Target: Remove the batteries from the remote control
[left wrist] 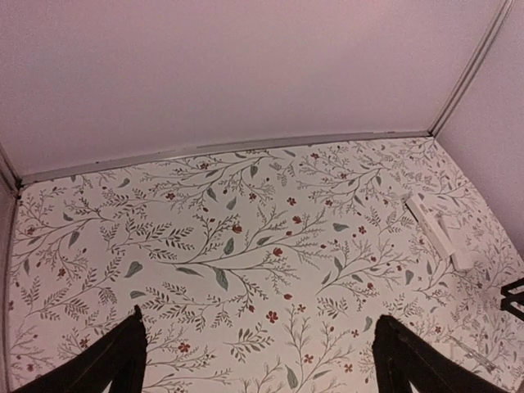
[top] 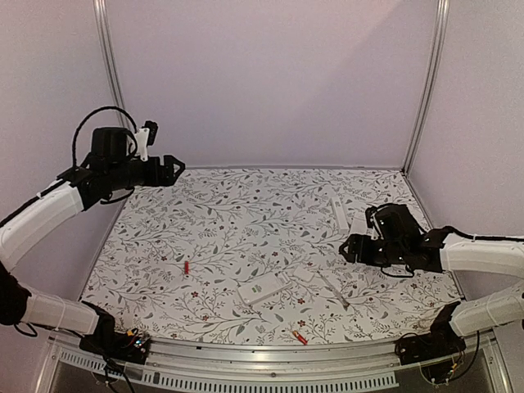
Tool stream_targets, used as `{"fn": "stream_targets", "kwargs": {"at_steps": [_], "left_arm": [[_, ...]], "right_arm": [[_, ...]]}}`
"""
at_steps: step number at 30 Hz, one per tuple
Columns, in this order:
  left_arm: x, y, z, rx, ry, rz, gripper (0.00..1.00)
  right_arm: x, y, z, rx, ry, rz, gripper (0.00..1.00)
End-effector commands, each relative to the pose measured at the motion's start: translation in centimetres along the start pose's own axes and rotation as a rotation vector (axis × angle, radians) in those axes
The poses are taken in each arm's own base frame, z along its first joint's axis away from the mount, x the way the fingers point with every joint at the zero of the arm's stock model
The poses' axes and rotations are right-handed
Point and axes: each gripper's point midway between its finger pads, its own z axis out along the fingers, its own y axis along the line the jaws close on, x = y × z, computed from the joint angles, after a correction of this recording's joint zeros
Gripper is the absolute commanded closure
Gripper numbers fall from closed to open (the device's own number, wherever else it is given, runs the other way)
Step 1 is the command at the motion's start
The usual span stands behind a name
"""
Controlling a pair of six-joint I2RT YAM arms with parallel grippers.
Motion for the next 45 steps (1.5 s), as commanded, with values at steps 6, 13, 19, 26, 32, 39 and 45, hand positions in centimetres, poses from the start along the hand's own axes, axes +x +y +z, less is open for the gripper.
{"fn": "stream_targets", "kwargs": {"at_steps": [6, 13, 19, 26, 32, 39, 45], "left_arm": [[-4.8, 0.7, -2.3, -0.033, -0.175, 0.039, 0.04], [-3.2, 2.3, -2.2, -0.111, -0.133, 0.081, 0.04], [-3.3, 2.3, -2.5, -0.112, -0.14, 0.09, 0.04], [-3.3, 2.2, -2.7, -0.109, -0.144, 0.087, 0.04], [-3.4, 2.0, -2.7, -0.094, -0.147, 0.087, 0.04], [-3.0, 0.8, -2.3, -0.031, -0.14, 0.092, 0.05], [-2.7, -2.1, -2.5, 0.1, -0.155, 0.134, 0.08]], "right_arm": [[-8.7, -3.1, 2.0, 0.163, -0.025, -0.11, 0.27], [-11.6, -4.1, 7.4, 0.223, 0.038, -0.194, 0.35], [-12.0, -4.6, 11.2, 0.248, 0.084, -0.248, 0.35], [-11.6, -6.2, 13.6, 0.314, 0.119, -0.28, 0.41], [-10.9, -6.5, 14.7, 0.313, 0.14, -0.282, 0.46], [-11.0, -6.5, 15.1, 0.31, 0.13, -0.29, 0.84], [-13.2, -2.2, 12.3, 0.127, 0.048, -0.307, 1.0]]}}
